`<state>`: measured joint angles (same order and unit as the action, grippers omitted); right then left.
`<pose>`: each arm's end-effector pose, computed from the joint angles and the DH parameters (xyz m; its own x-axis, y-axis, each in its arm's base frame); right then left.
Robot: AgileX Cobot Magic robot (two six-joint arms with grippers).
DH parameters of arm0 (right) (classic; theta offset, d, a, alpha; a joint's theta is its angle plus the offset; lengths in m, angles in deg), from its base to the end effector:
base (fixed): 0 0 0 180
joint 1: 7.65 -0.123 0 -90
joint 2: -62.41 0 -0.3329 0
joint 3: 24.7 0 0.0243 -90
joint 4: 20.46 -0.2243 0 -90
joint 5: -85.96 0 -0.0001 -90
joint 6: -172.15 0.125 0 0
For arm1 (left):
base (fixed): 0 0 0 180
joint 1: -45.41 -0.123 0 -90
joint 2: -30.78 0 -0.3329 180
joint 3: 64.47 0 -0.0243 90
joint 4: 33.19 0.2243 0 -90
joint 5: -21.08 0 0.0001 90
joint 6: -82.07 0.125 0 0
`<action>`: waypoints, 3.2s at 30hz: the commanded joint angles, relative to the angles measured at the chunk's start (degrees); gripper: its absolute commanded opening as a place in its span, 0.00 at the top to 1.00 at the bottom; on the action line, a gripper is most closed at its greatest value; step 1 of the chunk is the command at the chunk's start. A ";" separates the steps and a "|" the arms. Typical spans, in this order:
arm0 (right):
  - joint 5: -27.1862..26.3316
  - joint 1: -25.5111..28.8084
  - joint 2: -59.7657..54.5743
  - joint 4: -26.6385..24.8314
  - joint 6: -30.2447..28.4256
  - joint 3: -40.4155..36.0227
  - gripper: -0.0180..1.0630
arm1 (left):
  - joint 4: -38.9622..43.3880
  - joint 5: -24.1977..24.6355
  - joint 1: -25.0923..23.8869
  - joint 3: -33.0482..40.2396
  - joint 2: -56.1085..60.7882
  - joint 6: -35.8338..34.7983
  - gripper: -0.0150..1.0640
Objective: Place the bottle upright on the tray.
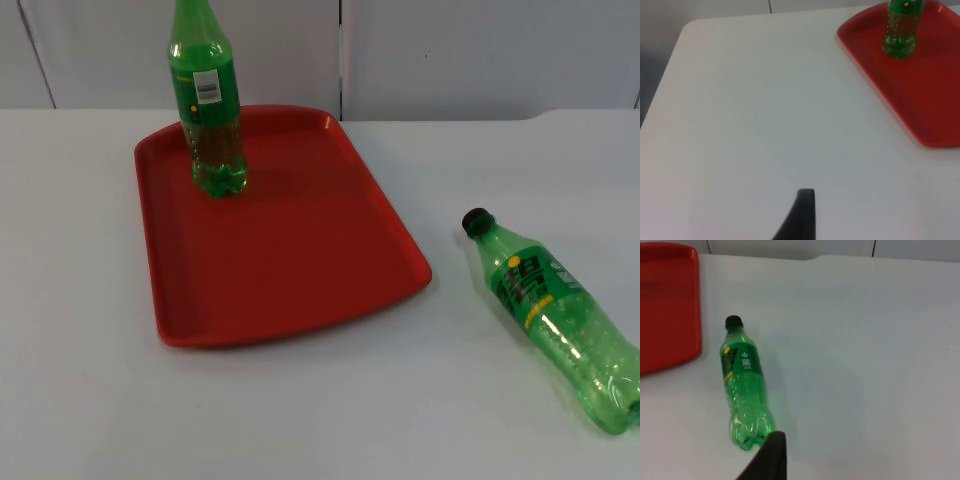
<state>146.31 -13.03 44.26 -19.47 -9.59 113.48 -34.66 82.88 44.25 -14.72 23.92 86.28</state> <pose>-0.0262 -0.0044 0.2968 -0.4990 -0.0861 -0.8623 -0.1003 0.9941 -0.0412 -0.0467 -0.0038 0.2470 -0.4747 0.0517 -0.8786 0.0288 0.9987 0.0432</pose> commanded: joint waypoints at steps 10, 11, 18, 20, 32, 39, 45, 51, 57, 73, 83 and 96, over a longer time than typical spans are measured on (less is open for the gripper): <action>-2.95 0.62 -28.06 -0.16 -0.87 14.16 0.01 | -0.70 -0.17 0.40 0.26 0.20 -0.02 0.21; -3.11 0.62 -31.67 -0.16 -0.87 15.87 0.01 | -0.70 -0.17 0.40 0.26 0.20 -0.02 0.21; -3.19 0.62 -51.60 -0.99 -1.69 26.58 0.01 | -0.70 -0.17 0.40 0.26 0.20 -0.02 0.21; -3.19 0.62 -57.15 -2.23 -2.15 30.60 0.01 | -0.70 -0.17 0.40 0.26 0.20 -0.02 0.21; -2.92 -6.05 -75.91 -2.57 -2.95 42.21 0.01 | -0.70 -0.17 0.40 0.26 0.20 -0.02 0.21; -4.31 -13.93 -83.90 -2.57 -2.23 42.60 0.01 | -0.70 -0.17 0.40 0.26 0.20 -0.02 0.21; -7.02 -17.71 -88.55 -0.99 0.64 42.60 0.01 | -0.70 -0.17 0.40 0.26 0.20 -0.02 0.21; -10.53 -20.56 -94.51 5.67 8.97 42.60 0.01 | -0.70 -0.17 0.40 0.26 0.20 -0.02 0.21; -13.14 -20.56 -100.09 4.84 9.57 42.70 0.01 | -0.70 -0.17 0.40 0.26 0.20 -0.02 0.21; -18.47 -20.56 -111.14 4.93 15.26 43.62 0.01 | -0.70 -0.17 0.40 0.26 0.20 -0.02 0.21; -26.36 -20.34 -112.34 6.42 16.99 39.02 0.01 | -0.70 -0.17 0.40 0.26 0.20 -0.02 0.21; -27.63 -20.34 -114.38 6.24 17.95 39.02 0.02 | -0.70 -0.17 0.40 0.26 0.20 -0.02 0.21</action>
<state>119.05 -33.32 -69.01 -13.03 7.96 152.82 -34.70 82.88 44.25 -14.72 23.92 86.28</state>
